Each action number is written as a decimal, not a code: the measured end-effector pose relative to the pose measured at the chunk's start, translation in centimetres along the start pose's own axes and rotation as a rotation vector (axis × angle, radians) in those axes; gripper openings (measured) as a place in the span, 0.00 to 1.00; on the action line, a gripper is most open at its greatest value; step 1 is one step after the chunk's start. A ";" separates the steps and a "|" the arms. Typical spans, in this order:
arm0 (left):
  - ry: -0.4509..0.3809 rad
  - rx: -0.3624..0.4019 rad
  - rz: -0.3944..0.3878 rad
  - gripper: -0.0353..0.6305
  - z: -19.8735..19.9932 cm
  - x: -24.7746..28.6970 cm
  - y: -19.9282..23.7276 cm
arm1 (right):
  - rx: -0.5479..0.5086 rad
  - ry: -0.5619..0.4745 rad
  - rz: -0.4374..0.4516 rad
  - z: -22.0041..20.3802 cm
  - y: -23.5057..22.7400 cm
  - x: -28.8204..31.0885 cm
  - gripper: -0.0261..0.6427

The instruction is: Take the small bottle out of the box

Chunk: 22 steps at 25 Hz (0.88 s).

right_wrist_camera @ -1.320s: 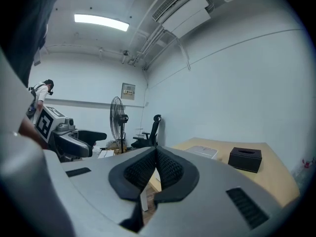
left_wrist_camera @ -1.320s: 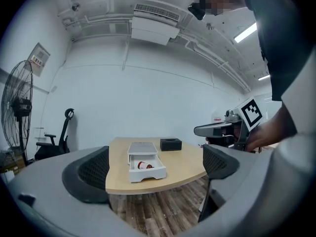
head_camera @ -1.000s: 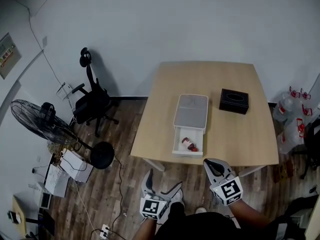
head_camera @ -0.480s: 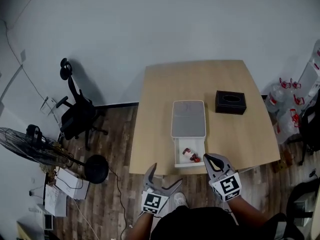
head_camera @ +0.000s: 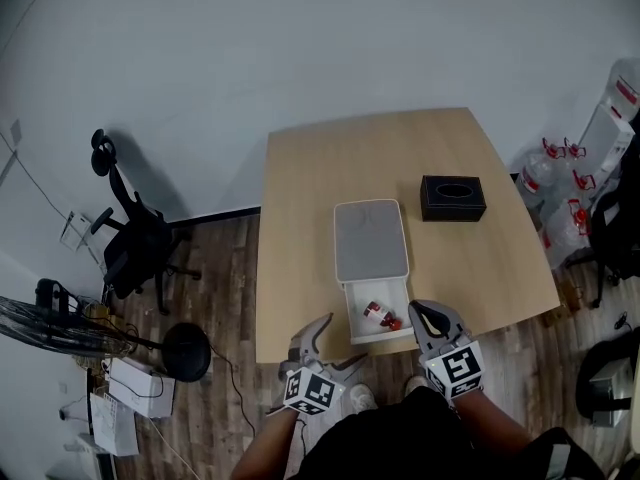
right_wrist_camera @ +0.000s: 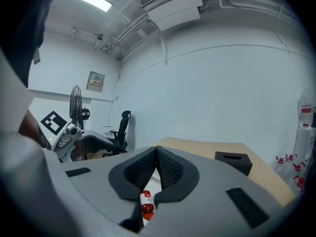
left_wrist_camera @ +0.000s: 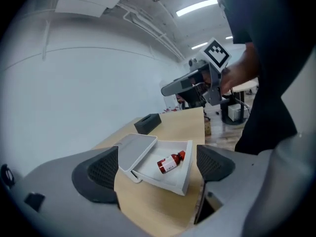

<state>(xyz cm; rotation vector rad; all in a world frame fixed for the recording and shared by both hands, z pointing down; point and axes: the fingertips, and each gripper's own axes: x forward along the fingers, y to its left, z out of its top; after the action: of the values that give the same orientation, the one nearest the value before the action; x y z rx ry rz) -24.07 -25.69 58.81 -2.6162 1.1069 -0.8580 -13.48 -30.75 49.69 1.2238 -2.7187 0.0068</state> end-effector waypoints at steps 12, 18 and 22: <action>0.257 0.426 -0.236 0.81 -1.5 7.4 -0.7 | 0.019 0.020 0.023 -1.1 -3.7 0.2 0.06; 0.363 0.643 -0.355 0.72 -2.2 10.9 -1.5 | 0.039 0.043 0.028 -2.4 -6.1 -0.4 0.06; 0.417 0.726 -0.426 0.67 -3.6 12.3 -2.4 | 0.044 0.048 0.041 -2.9 -6.8 -0.8 0.06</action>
<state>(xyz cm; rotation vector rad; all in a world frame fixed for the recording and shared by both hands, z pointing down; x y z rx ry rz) -17.80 -32.40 68.09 -2.0986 0.1846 -1.5811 -7.48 -34.49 52.06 1.1630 -2.7156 0.0995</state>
